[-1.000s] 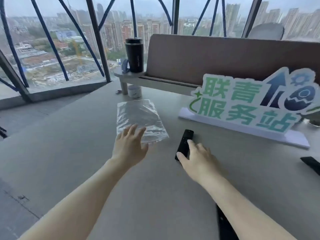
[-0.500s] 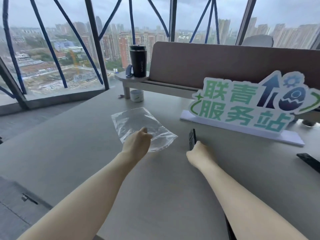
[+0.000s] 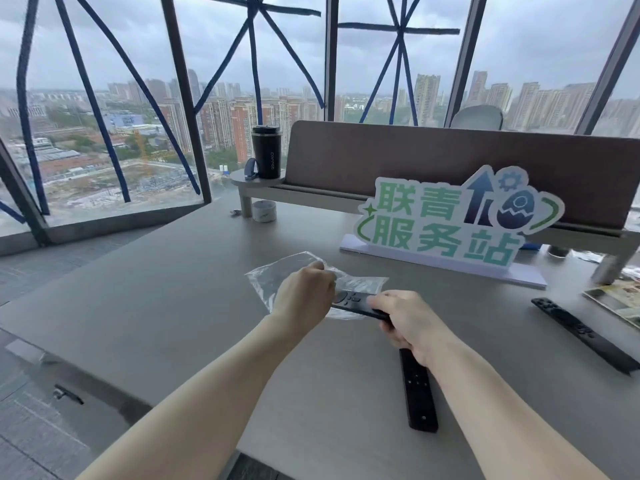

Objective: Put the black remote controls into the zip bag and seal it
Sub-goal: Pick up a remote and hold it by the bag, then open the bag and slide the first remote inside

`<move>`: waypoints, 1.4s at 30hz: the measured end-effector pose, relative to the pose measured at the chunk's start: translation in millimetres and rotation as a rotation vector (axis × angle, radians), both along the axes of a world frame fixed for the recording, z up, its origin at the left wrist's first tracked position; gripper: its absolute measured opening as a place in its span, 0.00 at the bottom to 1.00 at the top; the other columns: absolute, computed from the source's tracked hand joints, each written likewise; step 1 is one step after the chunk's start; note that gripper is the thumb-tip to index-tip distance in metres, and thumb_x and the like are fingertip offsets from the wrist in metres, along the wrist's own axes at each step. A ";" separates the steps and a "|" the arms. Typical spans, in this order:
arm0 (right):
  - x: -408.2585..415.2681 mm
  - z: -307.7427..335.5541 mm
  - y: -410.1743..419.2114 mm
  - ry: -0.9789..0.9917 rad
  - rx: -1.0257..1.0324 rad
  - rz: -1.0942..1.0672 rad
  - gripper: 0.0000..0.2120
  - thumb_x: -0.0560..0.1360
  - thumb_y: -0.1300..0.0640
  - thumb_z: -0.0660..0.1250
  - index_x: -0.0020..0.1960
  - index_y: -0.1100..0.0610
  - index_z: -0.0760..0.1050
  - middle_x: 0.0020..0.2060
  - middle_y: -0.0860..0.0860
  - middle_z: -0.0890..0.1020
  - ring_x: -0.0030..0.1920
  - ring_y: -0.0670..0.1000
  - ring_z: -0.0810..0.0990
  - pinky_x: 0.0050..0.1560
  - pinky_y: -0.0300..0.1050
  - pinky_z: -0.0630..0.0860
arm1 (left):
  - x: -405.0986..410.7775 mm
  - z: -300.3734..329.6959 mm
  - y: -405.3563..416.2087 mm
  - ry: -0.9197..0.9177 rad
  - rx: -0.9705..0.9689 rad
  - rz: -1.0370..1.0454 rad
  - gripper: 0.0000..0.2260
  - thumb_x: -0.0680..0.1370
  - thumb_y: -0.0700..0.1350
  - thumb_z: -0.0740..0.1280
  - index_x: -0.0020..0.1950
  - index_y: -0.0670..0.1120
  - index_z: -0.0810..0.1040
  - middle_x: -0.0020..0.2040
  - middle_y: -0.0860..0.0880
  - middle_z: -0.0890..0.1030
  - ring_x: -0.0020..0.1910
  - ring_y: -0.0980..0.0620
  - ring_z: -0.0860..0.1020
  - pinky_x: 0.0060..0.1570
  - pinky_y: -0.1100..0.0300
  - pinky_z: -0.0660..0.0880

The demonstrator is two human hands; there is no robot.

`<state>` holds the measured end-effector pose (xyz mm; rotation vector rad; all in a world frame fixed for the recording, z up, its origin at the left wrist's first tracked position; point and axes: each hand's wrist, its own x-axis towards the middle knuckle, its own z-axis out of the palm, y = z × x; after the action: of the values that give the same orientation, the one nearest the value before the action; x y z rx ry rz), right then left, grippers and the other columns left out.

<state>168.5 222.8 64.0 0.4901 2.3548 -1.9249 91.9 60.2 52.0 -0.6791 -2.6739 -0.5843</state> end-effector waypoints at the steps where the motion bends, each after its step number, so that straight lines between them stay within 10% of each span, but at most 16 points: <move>1: 0.6 -2.7 -2.9 0.006 -0.036 0.007 0.09 0.76 0.53 0.67 0.41 0.57 0.77 0.29 0.55 0.77 0.25 0.50 0.64 0.20 0.38 0.57 | 4.6 0.8 2.5 -0.001 0.024 0.008 0.11 0.76 0.40 0.61 0.35 0.40 0.76 0.35 0.47 0.70 0.35 0.39 0.75 0.32 0.52 0.71; 5: 11.4 -3.7 -7.3 0.029 -0.140 0.049 0.09 0.80 0.56 0.60 0.51 0.57 0.78 0.46 0.59 0.86 0.24 0.51 0.72 0.26 0.43 0.66 | 14.1 6.7 5.2 -0.028 0.131 0.028 0.11 0.75 0.41 0.60 0.35 0.41 0.77 0.32 0.51 0.71 0.35 0.44 0.73 0.32 0.55 0.69; 10: 24.9 -8.2 24.4 0.085 0.360 -0.196 0.11 0.74 0.61 0.57 0.44 0.59 0.79 0.30 0.53 0.84 0.23 0.53 0.74 0.27 0.45 0.74 | 12.7 7.6 -5.2 0.005 0.147 0.059 0.11 0.76 0.43 0.60 0.42 0.46 0.83 0.42 0.49 0.84 0.42 0.46 0.79 0.38 0.51 0.78; 15: 47.1 -34.7 21.2 -0.361 1.011 0.008 0.26 0.69 0.34 0.62 0.53 0.55 0.73 0.49 0.51 0.82 0.47 0.55 0.81 0.45 0.45 0.73 | 26.6 1.5 -7.6 0.015 0.123 0.083 0.11 0.77 0.45 0.61 0.43 0.49 0.84 0.43 0.50 0.83 0.41 0.47 0.78 0.36 0.55 0.76; 19: 56.8 -55.3 8.9 -0.373 1.106 0.020 0.26 0.70 0.47 0.65 0.63 0.57 0.67 0.56 0.51 0.80 0.57 0.55 0.80 0.46 0.47 0.71 | 36.5 -7.2 -10.7 -0.008 0.140 0.075 0.11 0.77 0.47 0.62 0.47 0.51 0.84 0.50 0.52 0.84 0.49 0.48 0.80 0.40 0.57 0.76; 23: 78.1 -44.4 23.1 -0.255 0.822 -0.075 0.11 0.71 0.57 0.61 0.53 0.55 0.73 0.45 0.53 0.84 0.42 0.56 0.85 0.41 0.45 0.76 | 43.8 -11.8 -11.5 -0.001 0.120 0.072 0.11 0.77 0.47 0.61 0.45 0.49 0.84 0.51 0.53 0.83 0.48 0.49 0.79 0.40 0.55 0.76; 26: 106.2 -10.6 44.4 -0.112 0.324 -0.028 0.06 0.72 0.57 0.68 0.48 0.56 0.81 0.29 0.52 0.80 0.19 0.50 0.68 0.23 0.38 0.64 | 45.4 -13.3 -5.8 -0.034 0.118 0.069 0.12 0.77 0.49 0.60 0.44 0.49 0.83 0.47 0.51 0.83 0.47 0.47 0.80 0.41 0.53 0.77; 33: 83.4 -10.1 12.2 -0.082 0.156 0.147 0.06 0.75 0.54 0.69 0.44 0.55 0.83 0.32 0.53 0.77 0.22 0.47 0.61 0.23 0.36 0.54 | 59.1 -6.3 18.4 -0.071 0.115 -0.010 0.12 0.78 0.52 0.61 0.51 0.53 0.84 0.50 0.52 0.84 0.51 0.47 0.80 0.45 0.53 0.77; 37: 59.5 -31.2 -11.9 -0.046 -0.207 0.081 0.10 0.78 0.63 0.64 0.59 0.62 0.78 0.43 0.56 0.78 0.26 0.49 0.75 0.25 0.41 0.72 | 57.5 -5.6 10.3 -0.113 0.163 -0.002 0.11 0.77 0.52 0.62 0.49 0.53 0.84 0.47 0.52 0.85 0.48 0.47 0.81 0.44 0.52 0.78; 42: 63.8 -41.2 39.2 0.064 -0.049 -0.294 0.17 0.72 0.71 0.52 0.38 0.61 0.78 0.36 0.58 0.80 0.26 0.52 0.75 0.26 0.43 0.75 | 57.4 -10.2 13.8 -0.113 0.174 -0.009 0.11 0.78 0.52 0.63 0.50 0.53 0.85 0.47 0.51 0.85 0.47 0.47 0.81 0.46 0.51 0.78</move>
<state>232.3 262.0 22.9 0.8241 2.3801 -2.1408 149.3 74.1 41.8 -0.6259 -2.6825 -0.8703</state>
